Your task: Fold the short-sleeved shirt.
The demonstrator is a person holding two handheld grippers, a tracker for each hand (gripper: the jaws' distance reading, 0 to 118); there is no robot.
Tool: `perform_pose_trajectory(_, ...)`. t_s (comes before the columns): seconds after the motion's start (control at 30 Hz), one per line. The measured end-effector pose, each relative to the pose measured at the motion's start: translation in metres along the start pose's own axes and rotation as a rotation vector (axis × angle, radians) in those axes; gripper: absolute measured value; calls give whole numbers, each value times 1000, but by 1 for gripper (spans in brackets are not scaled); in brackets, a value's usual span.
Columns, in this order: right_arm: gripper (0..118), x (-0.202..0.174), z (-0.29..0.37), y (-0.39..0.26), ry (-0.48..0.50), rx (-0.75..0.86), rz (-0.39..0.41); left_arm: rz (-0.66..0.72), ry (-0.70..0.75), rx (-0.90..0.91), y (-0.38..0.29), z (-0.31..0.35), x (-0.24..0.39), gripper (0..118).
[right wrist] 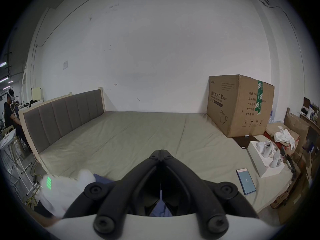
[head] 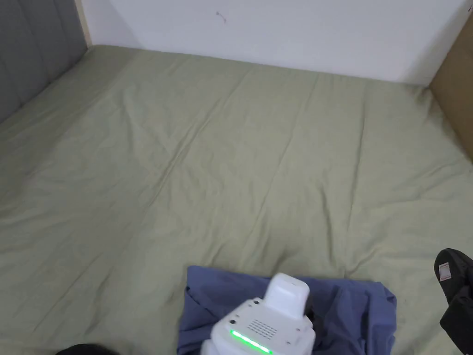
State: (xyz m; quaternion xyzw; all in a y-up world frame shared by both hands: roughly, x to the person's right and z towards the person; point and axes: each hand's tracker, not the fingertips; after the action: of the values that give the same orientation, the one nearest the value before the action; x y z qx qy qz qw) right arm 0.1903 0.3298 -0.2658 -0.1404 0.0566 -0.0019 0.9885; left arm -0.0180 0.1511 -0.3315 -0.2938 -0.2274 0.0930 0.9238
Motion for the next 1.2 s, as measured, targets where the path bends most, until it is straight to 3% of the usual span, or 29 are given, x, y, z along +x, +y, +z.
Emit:
perform_pose_trajectory(0.17, 0, -17, 5, 0, -9, 56, 35, -12, 44, 277, 69, 103, -54, 12)
perform_pose_trajectory(0.3, 0, -31, 10, 1, -34, 111, 77, -169, 225, 479, 105, 189, -89, 6)
perform_pose_trajectory(0.47, 0, -35, 2, -8, -49, 141, 64, -306, 412, 526, 110, 238, -121, 6)
perform_pose_trajectory(0.53, 0, -40, 0, -9, -70, 160, 81, -276, 461, 510, 106, 242, -128, 6)
perform_pose_trajectory(0.7, 0, -43, 0, -11, -51, 170, 68, -135, 418, 436, 92, 232, -143, 6)
perform_pose_trajectory(0.73, 0, -44, 0, -12, -44, 173, 75, -110, 408, 408, 89, 229, -145, 9)
perform_pose_trajectory(0.8, 0, -44, 5, -15, -50, 188, 82, -28, 335, 409, 77, 220, -149, 50)
perform_pose_trajectory(0.87, 0, -44, 5, -15, -46, 181, 83, 30, 238, 260, 72, 195, -155, 91)
perform_pose_trajectory(0.9, 0, -43, 4, -17, -42, 174, 77, 65, 168, 190, 66, 177, -159, 102)
perform_pose_trajectory(0.97, 0, -39, 3, -18, 6, 145, 32, 102, 110, 13, 53, 143, -162, 107)
perform_pose_trajectory(1.03, 0, -41, 4, -18, 1, 147, 39, 188, 21, -107, 37, 109, -170, 107)
perform_pose_trajectory(1.1, 0, -42, 5, -19, 10, 148, 57, 312, 42, -305, 19, 75, -182, 107)
perform_pose_trajectory(1.2, 0, -39, 7, -19, 22, 143, 56, 425, 9, -367, -1, 48, -191, 107)
